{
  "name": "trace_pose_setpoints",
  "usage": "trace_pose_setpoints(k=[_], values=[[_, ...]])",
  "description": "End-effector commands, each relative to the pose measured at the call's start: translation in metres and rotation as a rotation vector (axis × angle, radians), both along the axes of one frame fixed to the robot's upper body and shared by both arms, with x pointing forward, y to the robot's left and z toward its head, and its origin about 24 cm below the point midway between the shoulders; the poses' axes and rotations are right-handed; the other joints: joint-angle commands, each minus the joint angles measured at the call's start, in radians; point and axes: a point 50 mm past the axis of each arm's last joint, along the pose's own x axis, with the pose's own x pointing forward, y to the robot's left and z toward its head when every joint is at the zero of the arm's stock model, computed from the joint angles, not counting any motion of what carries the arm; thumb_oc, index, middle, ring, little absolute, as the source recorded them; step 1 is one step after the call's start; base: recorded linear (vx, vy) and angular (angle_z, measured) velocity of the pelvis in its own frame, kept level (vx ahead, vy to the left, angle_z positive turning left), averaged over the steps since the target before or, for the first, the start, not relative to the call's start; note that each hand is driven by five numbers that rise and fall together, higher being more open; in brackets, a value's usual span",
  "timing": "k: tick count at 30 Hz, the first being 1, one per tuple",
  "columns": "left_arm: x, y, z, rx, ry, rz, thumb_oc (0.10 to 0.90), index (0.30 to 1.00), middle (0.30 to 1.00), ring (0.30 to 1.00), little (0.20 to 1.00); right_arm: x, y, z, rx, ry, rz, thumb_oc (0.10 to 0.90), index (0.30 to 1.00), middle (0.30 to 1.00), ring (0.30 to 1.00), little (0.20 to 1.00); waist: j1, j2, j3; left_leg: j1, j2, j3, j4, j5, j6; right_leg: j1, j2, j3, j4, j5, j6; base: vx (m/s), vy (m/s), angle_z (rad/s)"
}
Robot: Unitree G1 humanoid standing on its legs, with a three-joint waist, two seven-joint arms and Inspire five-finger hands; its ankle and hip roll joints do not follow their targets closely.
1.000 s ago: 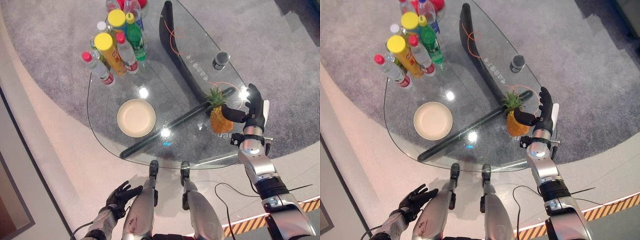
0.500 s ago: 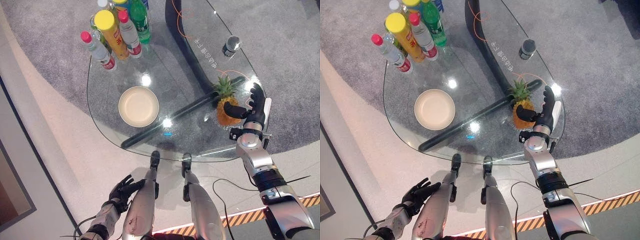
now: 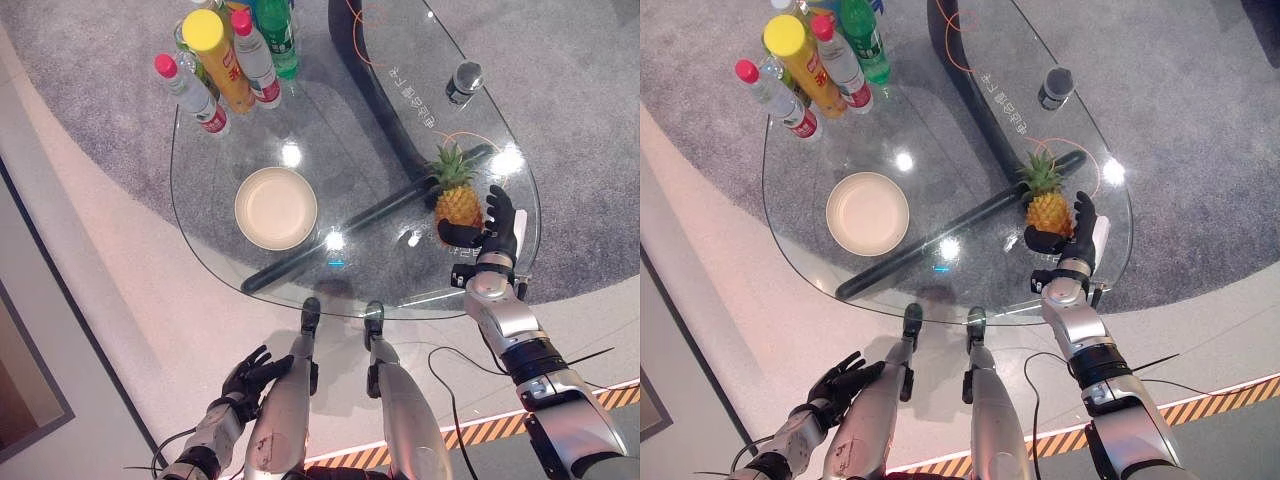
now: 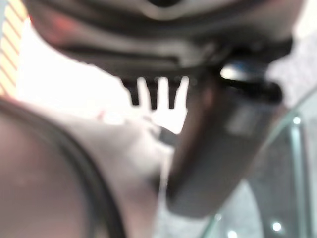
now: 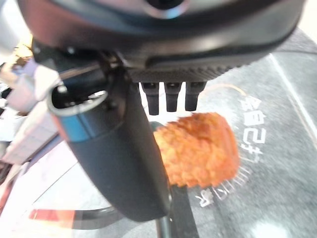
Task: Pick up the fruit to the plate
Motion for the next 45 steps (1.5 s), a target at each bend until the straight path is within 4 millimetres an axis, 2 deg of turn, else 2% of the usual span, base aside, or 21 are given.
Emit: trace_pose_setpoints(k=[1, 10, 18, 28, 38, 45], values=[[-0.019, -0.006, -0.011, -0.021, 0.056, 0.007, 0.800, 0.900, 0.900, 0.900, 0.900, 0.007, -0.002, 0.038, 0.018, -0.167, 0.014, 0.800, 0.900, 0.900, 0.900, 0.900, -0.005, -0.011, -0.012, -0.077, -0.084, -0.042, 0.164, -0.129, 0.016, -0.024, -0.018, -0.091, 0.036, 0.001, 0.008, 0.00, 0.000, 0.00], [-0.017, -0.007, -0.010, -0.023, 0.052, -0.009, 0.800, 0.900, 0.900, 0.900, 0.900, 0.017, -0.018, 0.042, -0.011, -0.140, -0.101, 0.800, 0.900, 0.900, 0.900, 0.900, 0.013, -0.001, -0.012, -0.110, -0.092, -0.050, 0.172, -0.124, 0.017, -0.063, -0.024, -0.102, 0.051, 0.007, 0.014, 0.00, 0.000, 0.00], [-0.012, -0.011, -0.007, -0.038, 0.032, -0.019, 0.800, 0.900, 0.900, 0.900, 0.900, 0.025, -0.020, 0.060, -0.017, -0.173, -0.123, 0.800, 0.900, 0.900, 0.900, 0.900, 0.029, 0.012, -0.012, -0.142, -0.099, -0.054, 0.179, -0.113, 0.018, -0.100, -0.031, -0.111, 0.068, 0.009, 0.017, 0.01, 0.019, 0.00], [-0.011, -0.013, -0.006, -0.047, 0.023, -0.029, 0.800, 0.900, 0.900, 0.900, 0.900, 0.032, -0.022, 0.072, -0.006, -0.166, -0.122, 0.800, 0.900, 0.900, 0.900, 0.900, 0.042, 0.026, -0.012, -0.173, -0.105, -0.062, 0.182, -0.104, 0.018, -0.142, -0.037, -0.121, 0.089, 0.007, 0.018, 0.00, 0.000, 0.00], [-0.007, -0.018, -0.003, -0.064, 0.002, -0.034, 0.800, 0.900, 0.900, 0.900, 0.900, 0.034, -0.027, 0.063, 0.087, -0.094, -0.151, 0.800, 0.900, 0.900, 0.900, 0.900, 0.049, 0.036, -0.012, -0.194, -0.107, -0.065, 0.193, -0.105, 0.016, -0.164, -0.036, -0.124, 0.100, 0.004, 0.018, 0.00, 0.000, 0.00], [-0.006, -0.019, -0.002, -0.065, -0.003, -0.033, 0.800, 0.900, 0.900, 0.900, 0.900, 0.037, -0.023, 0.060, 0.118, -0.041, -0.102, 0.800, 0.900, 0.900, 0.900, 0.900, 0.054, 0.039, -0.012, -0.208, -0.107, -0.071, 0.193, -0.101, 0.016, -0.182, -0.034, -0.130, 0.107, 0.004, 0.015, 0.00, 0.000, 0.00]])
